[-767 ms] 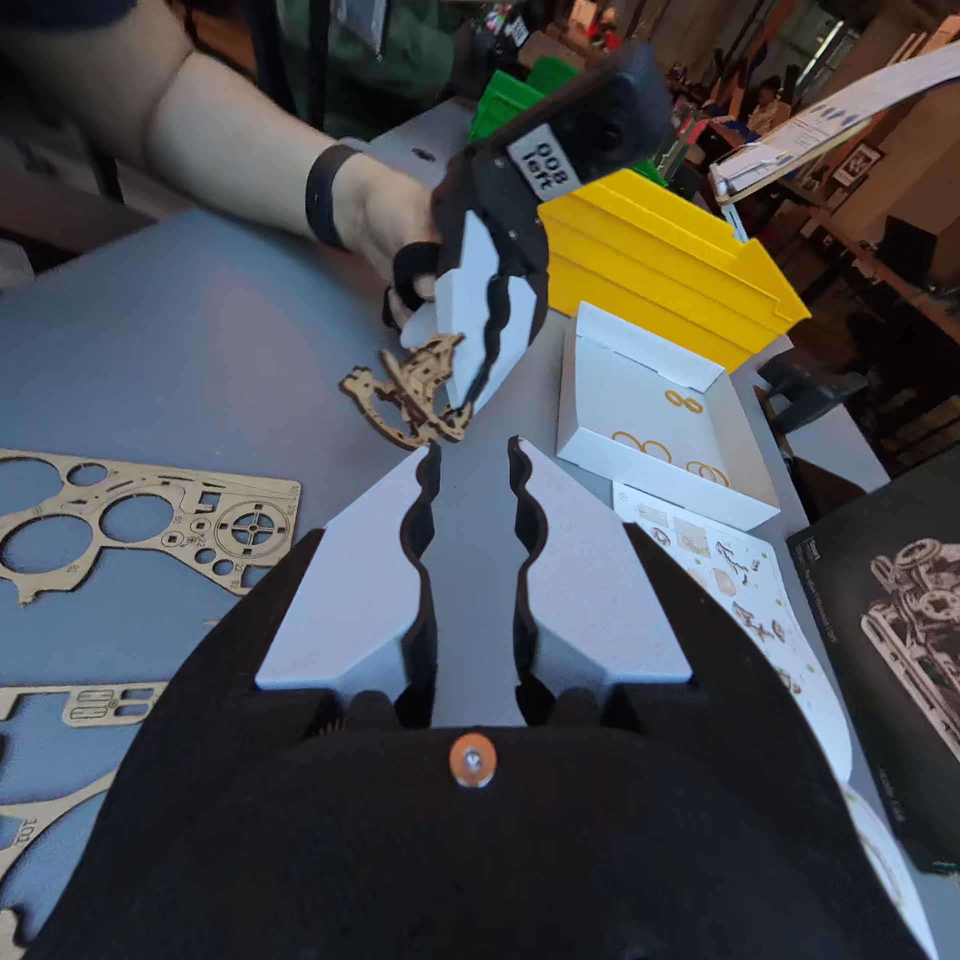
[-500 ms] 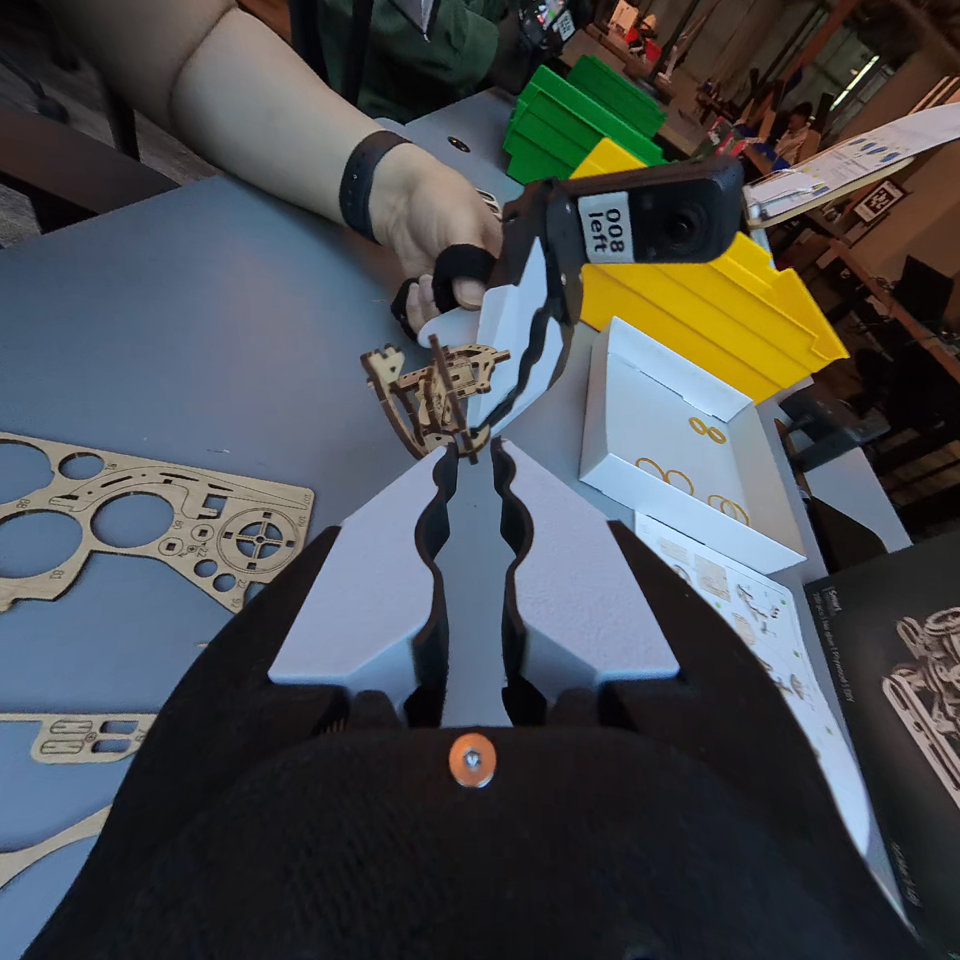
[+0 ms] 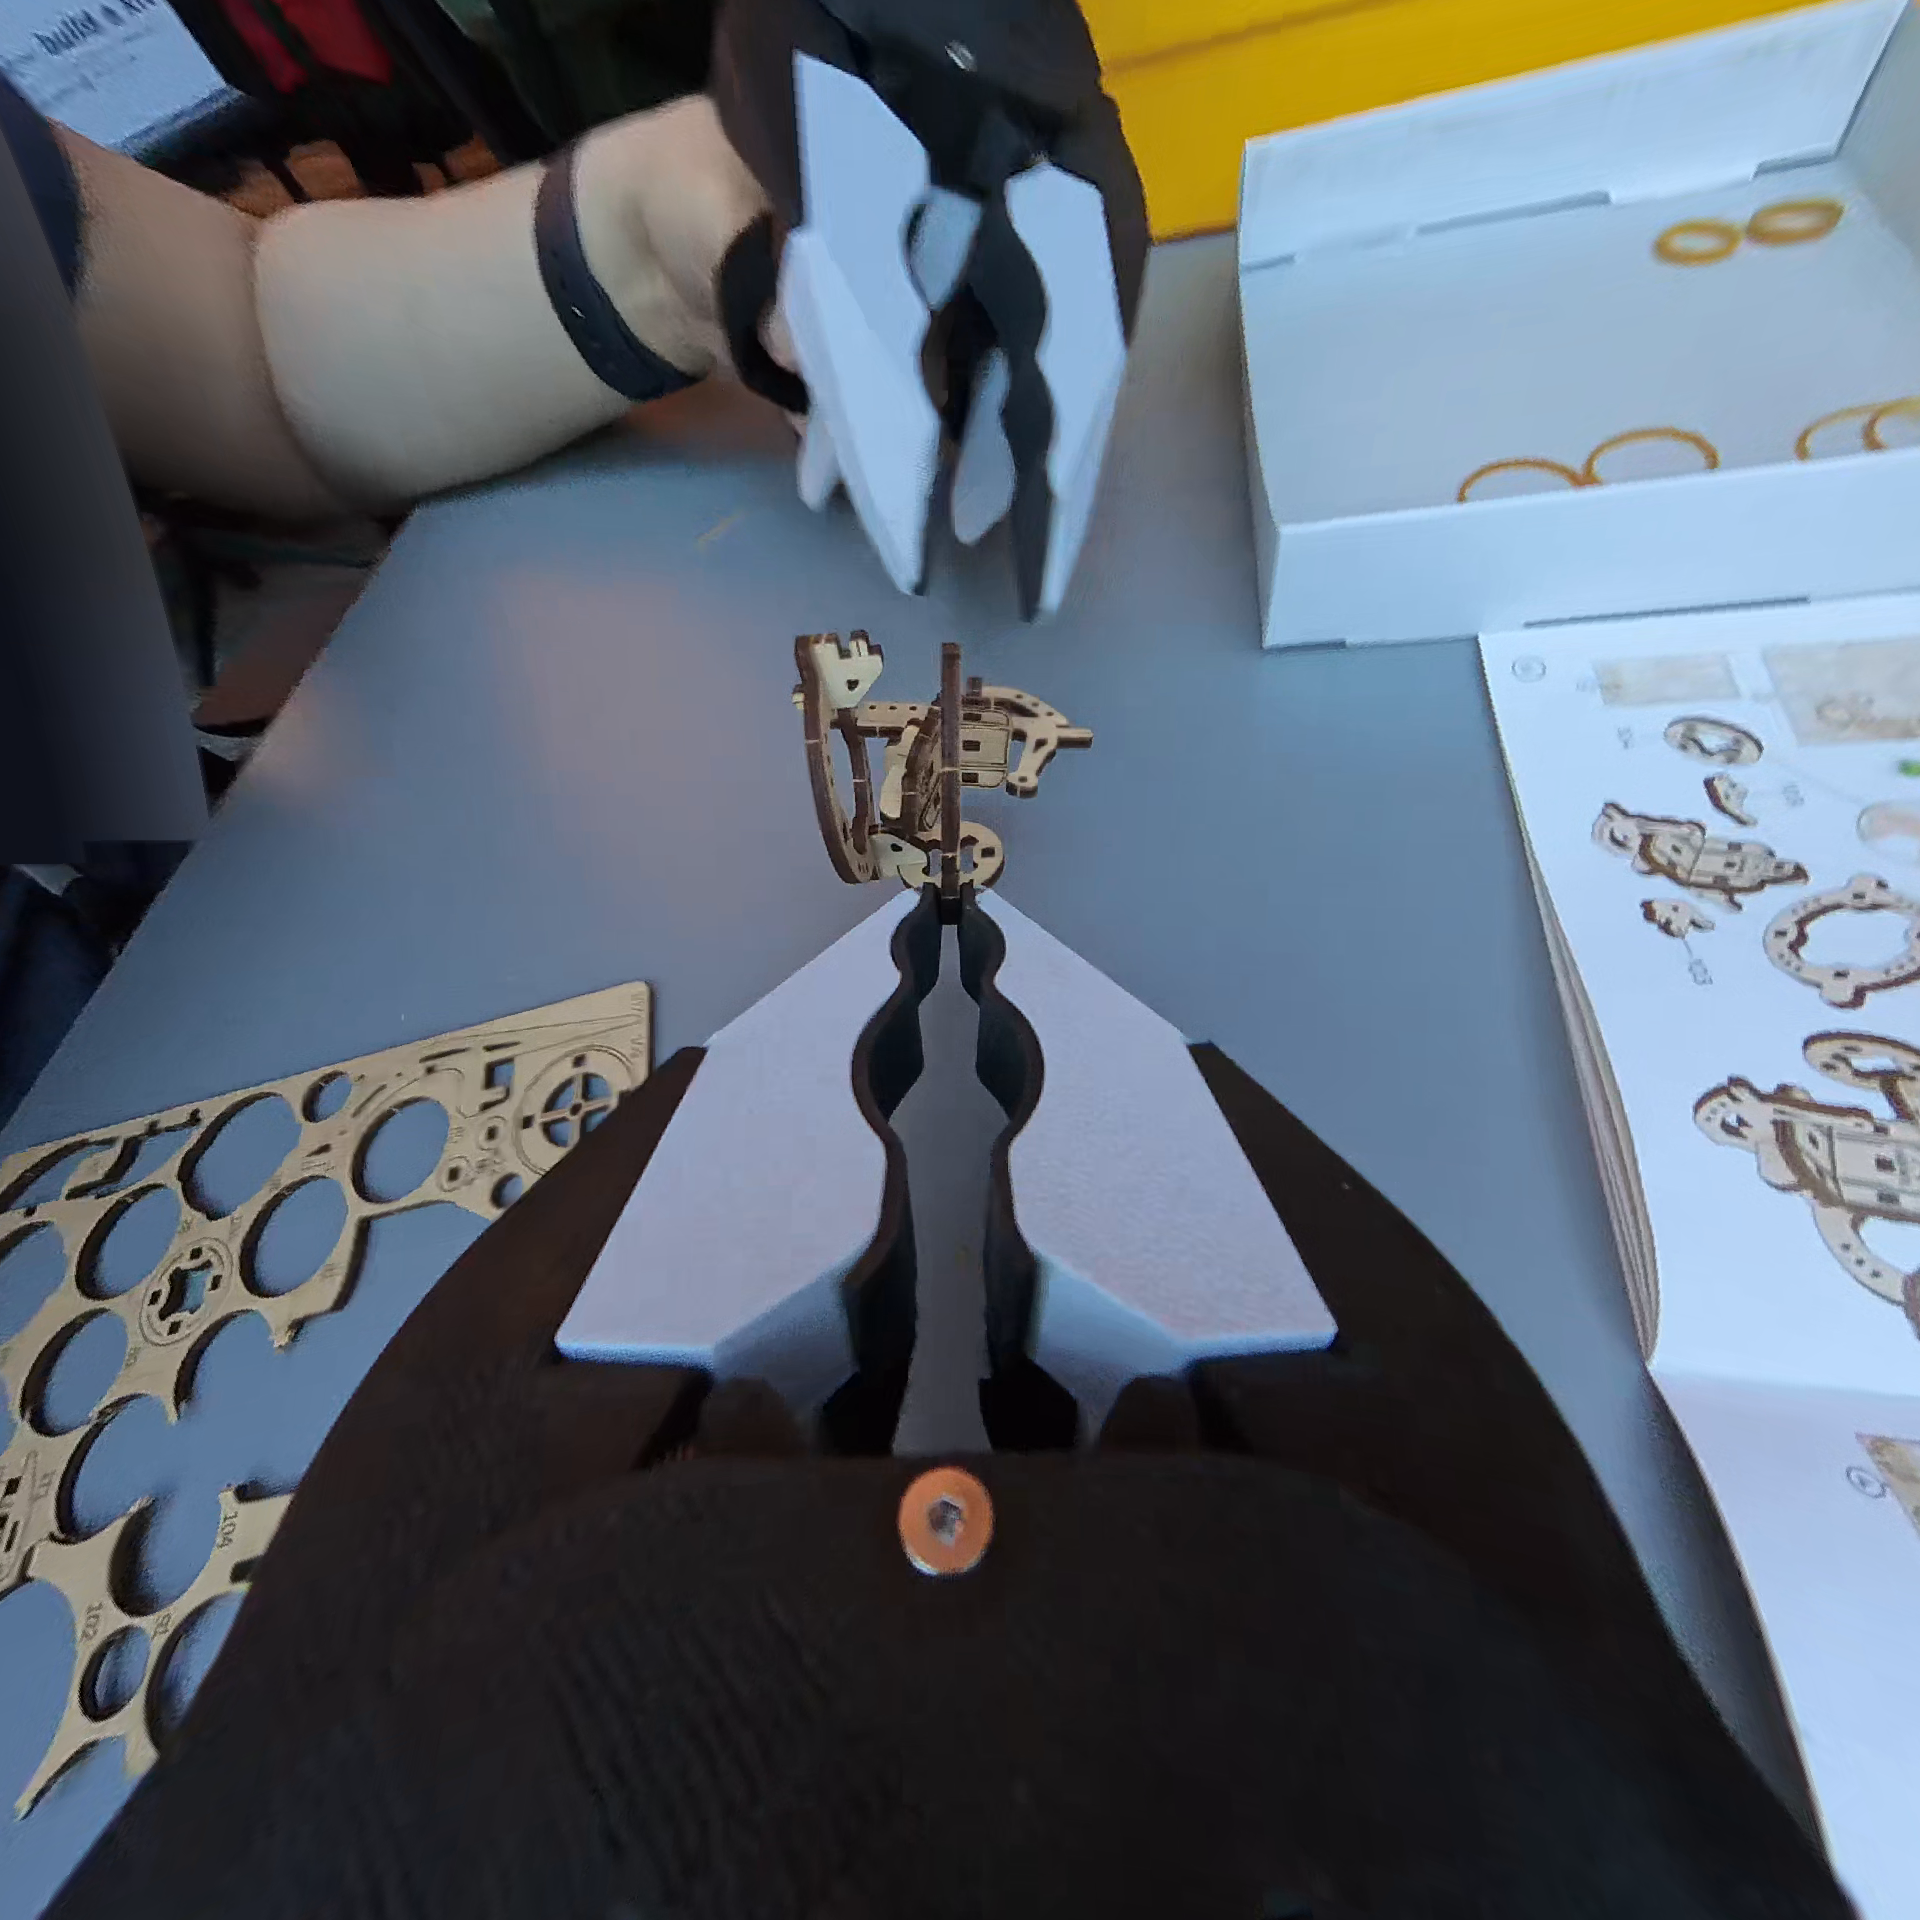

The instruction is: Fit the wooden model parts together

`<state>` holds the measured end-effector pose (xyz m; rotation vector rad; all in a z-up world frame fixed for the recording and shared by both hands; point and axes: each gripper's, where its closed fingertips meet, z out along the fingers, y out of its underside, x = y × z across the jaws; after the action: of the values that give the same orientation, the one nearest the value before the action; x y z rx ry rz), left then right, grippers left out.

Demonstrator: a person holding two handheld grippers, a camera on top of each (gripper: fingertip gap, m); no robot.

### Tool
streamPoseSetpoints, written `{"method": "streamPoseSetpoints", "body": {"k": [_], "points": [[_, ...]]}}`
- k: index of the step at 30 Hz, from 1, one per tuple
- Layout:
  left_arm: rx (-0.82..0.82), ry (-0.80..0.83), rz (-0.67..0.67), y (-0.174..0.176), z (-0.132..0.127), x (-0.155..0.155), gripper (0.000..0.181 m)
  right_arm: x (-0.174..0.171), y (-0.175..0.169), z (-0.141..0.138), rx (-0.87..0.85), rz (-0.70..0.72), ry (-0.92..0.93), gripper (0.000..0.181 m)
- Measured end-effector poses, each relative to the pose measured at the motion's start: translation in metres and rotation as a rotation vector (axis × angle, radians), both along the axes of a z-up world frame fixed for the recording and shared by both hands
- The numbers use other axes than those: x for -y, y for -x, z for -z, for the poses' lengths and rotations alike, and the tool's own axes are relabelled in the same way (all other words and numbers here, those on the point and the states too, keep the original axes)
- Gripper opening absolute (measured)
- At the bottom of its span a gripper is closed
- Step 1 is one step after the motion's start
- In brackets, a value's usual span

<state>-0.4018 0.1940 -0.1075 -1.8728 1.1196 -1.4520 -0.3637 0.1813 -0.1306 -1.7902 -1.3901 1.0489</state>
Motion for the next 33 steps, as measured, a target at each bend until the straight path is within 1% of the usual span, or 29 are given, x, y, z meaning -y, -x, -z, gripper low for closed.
{"method": "streamPoseSetpoints", "body": {"k": [1,3,6,7,9,10,12,14,15,20,24,26,29,31,33], "points": [[-0.002,-0.02,0.039,0.001,-0.001,0.005,0.017,-0.002,-0.001,0.005,0.035,0.013,0.011,0.001],[0.014,-0.047,0.053,0.003,-0.005,0.007,0.016,0.002,-0.004,0.017,0.115,-0.011,0.032,0.002],[0.065,-0.04,0.071,0.002,-0.014,0.011,0.015,0.007,-0.005,0.025,0.174,-0.035,-0.029,0.002],[0.06,-0.036,0.075,0.002,-0.013,0.012,0.014,0.006,-0.005,0.025,0.177,-0.029,-0.054,0.003],[0.036,-0.05,0.087,0.001,-0.009,0.014,0.014,0.004,-0.005,0.023,0.169,-0.01,-0.077,0.016],[0.03,-0.058,0.091,0.0,-0.007,0.015,0.014,0.003,-0.004,0.021,0.158,-0.006,-0.083,0.02],[0.019,-0.056,0.099,-0.002,-0.005,0.017,0.014,0.001,-0.002,0.014,0.112,0.004,-0.1,0.019],[0.005,-0.047,0.109,-0.003,-0.002,0.019,0.014,0.001,0.0,0.012,0.096,-0.003,-0.115,0.01],[0.003,-0.047,0.112,-0.003,-0.002,0.02,0.014,0.002,0.001,0.013,0.107,-0.008,-0.121,0.009],[0.026,-0.035,0.102,-0.002,-0.006,0.018,0.013,0.006,0.004,0.018,0.138,-0.036,-0.131,0.011],[-0.003,-0.019,0.098,-0.002,0.0,0.017,0.012,0.004,0.006,0.02,0.15,-0.04,-0.109,0.015],[-0.003,-0.023,0.093,-0.002,0.0,0.016,0.017,0.005,0.007,0.02,0.154,-0.044,-0.12,0.015],[0.004,-0.04,0.079,-0.003,-0.002,0.014,0.033,0.005,0.009,0.018,0.154,-0.039,-0.202,0.014],[-0.016,-0.075,0.067,-0.004,0.001,0.012,0.041,0.003,0.009,0.021,0.176,-0.027,-0.228,0.014],[-0.042,-0.127,0.085,-0.007,0.005,0.015,0.048,0.004,0.009,0.021,0.18,-0.028,-0.228,0.01]]}}
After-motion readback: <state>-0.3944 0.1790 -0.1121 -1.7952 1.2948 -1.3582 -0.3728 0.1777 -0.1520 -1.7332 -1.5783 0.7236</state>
